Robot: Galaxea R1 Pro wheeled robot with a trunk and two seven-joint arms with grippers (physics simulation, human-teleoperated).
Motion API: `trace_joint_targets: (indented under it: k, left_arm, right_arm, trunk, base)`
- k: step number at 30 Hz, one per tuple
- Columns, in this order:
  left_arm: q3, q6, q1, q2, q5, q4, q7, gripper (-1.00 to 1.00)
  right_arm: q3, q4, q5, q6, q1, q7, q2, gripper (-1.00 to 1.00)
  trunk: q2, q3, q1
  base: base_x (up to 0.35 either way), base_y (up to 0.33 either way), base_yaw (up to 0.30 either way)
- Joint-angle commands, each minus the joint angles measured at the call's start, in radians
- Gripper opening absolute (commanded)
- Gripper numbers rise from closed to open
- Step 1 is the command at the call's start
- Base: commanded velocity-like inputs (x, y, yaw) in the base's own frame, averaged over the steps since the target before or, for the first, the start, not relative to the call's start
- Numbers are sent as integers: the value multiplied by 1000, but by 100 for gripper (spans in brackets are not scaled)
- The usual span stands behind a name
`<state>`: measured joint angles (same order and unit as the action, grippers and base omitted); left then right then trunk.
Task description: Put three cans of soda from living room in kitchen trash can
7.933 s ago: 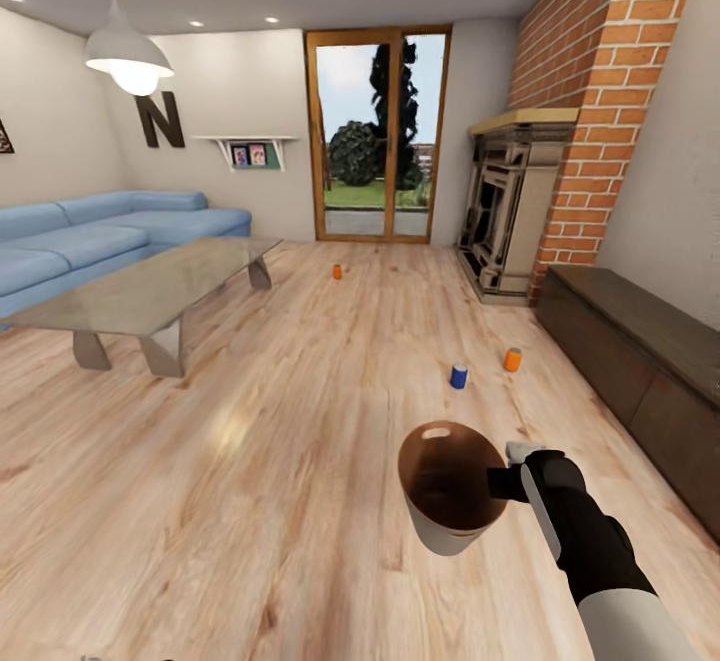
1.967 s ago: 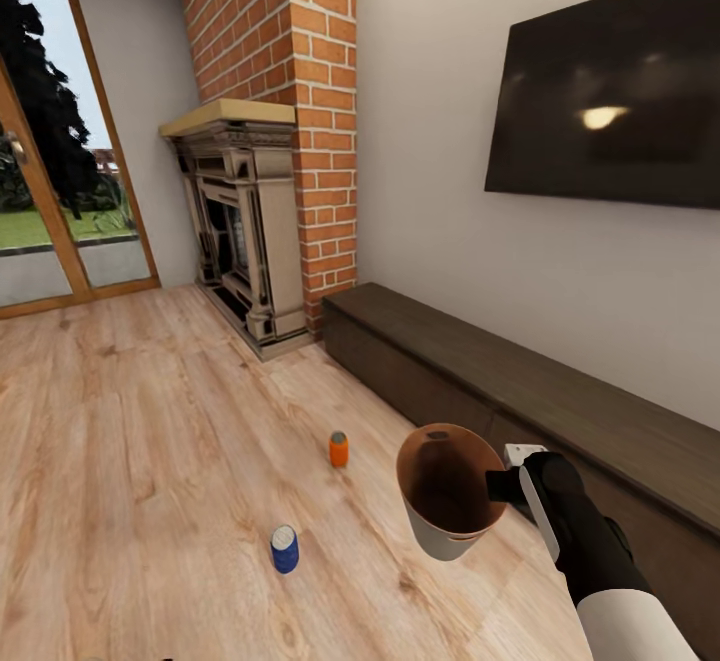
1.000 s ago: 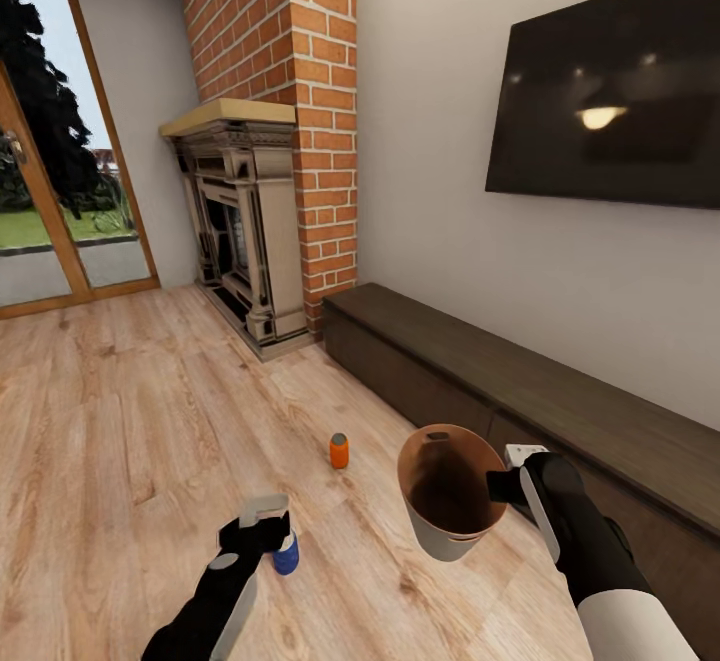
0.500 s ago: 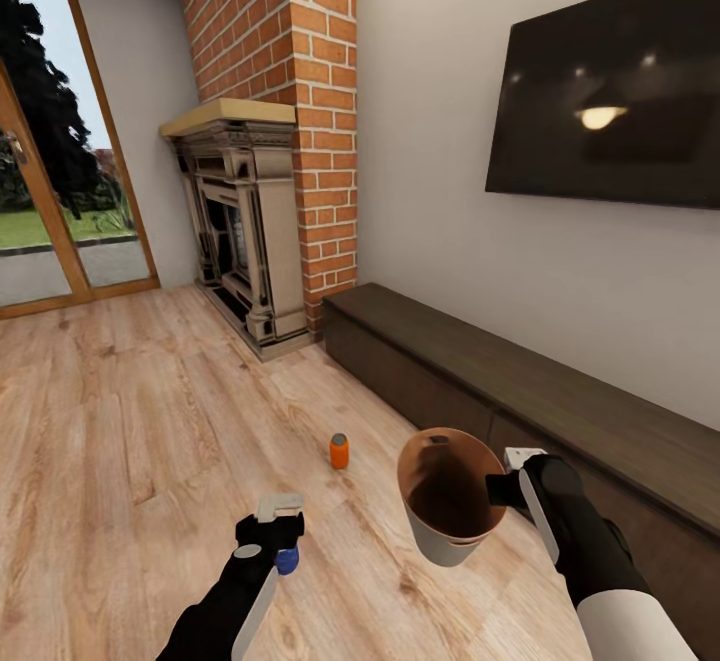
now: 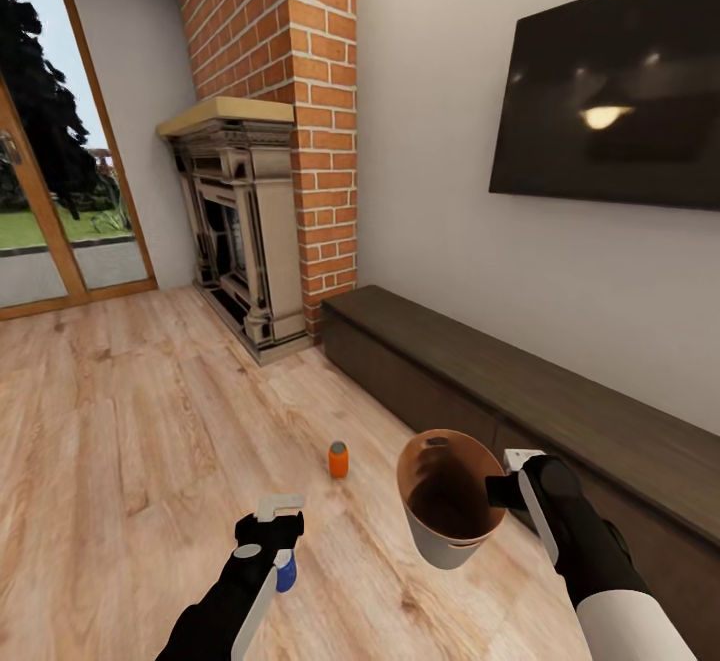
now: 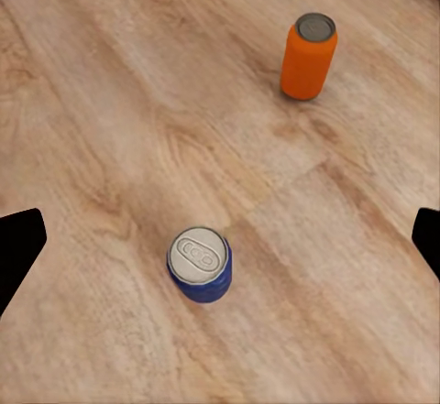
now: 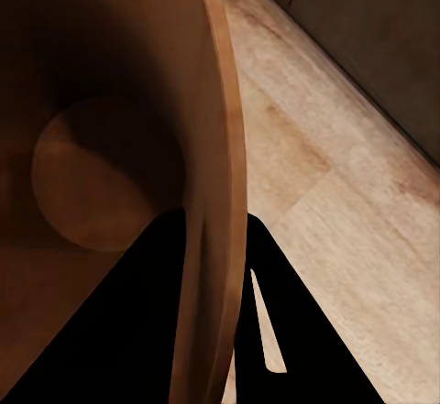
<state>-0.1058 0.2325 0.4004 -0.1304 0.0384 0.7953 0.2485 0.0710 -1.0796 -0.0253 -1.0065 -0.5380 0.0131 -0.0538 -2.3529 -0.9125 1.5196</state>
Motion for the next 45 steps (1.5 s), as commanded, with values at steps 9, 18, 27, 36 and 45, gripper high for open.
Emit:
trace_joint_targets:
  k: [9, 18, 27, 36, 45]
  left_arm:
    - [1, -1, 0, 0, 0, 0, 0, 100]
    - [1, -1, 0, 0, 1, 2, -2, 100]
    - [2, -1, 0, 1, 1, 0, -3, 100]
    - [-1, -1, 0, 0, 3, -4, -4, 100]
    - [-10, 0, 0, 0, 2, 1, -5, 100]
  right_arm:
    - [0, 1, 15, 0, 0, 4, 0, -100]
    - [0, 3, 15, 1, 0, 4, 1, -100]
    - [0, 40, 15, 2, -1, 4, 2, -100]
    - [0, 43, 15, 3, -1, 4, 2, -100]
    - [0, 43, 15, 3, -1, 4, 2, -100]
  trunk:
    - [0, 0, 0]
    - [0, 0, 0]
    - [0, 0, 0]
    - [0, 0, 0]
    - [-28, -12, 15]
  base:
    - [104, 0, 0]
    - [62, 9, 0]
    - [8, 1, 0]
    - [0, 0, 0]
    - [0, 0, 0]
